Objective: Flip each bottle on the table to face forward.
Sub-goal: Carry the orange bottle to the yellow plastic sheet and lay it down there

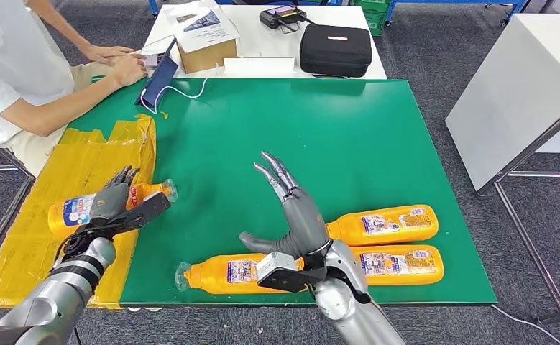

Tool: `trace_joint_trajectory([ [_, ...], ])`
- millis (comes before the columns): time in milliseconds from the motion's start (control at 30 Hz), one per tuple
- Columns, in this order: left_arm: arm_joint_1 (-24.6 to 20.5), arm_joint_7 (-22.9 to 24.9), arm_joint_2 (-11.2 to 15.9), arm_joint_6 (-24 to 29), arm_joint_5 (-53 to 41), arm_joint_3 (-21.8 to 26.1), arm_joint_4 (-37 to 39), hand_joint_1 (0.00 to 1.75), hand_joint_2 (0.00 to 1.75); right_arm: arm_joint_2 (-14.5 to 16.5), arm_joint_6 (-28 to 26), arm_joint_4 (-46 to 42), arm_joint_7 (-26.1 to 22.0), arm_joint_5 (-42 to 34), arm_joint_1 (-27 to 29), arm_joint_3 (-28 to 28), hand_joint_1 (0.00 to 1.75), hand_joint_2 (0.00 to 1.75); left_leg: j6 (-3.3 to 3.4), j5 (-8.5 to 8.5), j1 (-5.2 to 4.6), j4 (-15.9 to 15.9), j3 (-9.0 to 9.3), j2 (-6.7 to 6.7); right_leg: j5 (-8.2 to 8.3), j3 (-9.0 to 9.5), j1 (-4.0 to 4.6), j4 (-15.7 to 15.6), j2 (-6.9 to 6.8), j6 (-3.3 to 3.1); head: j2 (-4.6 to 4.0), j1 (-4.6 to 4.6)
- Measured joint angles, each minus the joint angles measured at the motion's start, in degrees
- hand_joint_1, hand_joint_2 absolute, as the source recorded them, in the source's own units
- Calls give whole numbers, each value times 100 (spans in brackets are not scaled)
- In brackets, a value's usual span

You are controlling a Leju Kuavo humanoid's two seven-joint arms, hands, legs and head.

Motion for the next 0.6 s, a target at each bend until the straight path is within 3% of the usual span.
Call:
trace_joint_trajectory([
  [200, 535, -1494, -194, 464, 1954, 373, -916, 0, 175, -166, 369, 241, 127, 435, -29, 263, 0, 175, 0, -1, 0, 0, -3, 4, 0, -6, 0, 0, 1, 0, 0, 1],
  [367, 918, -1515, -328, 689, 2307, 430, -1885, 0, 175, -297, 426, 467, 176, 578, -59, 483, 0, 175, 0, -2, 0, 0, -9, -3, -2, -9, 0, -2, -5, -1, 0, 1],
  [600, 1119, -1615, -434, 1070, 2521, 451, -2426, 0, 175, -386, 525, 655, 340, 841, -133, 641, 0, 175, 0, -2, 0, 0, -8, -1, -1, -8, 0, -1, -4, 0, 0, 1],
])
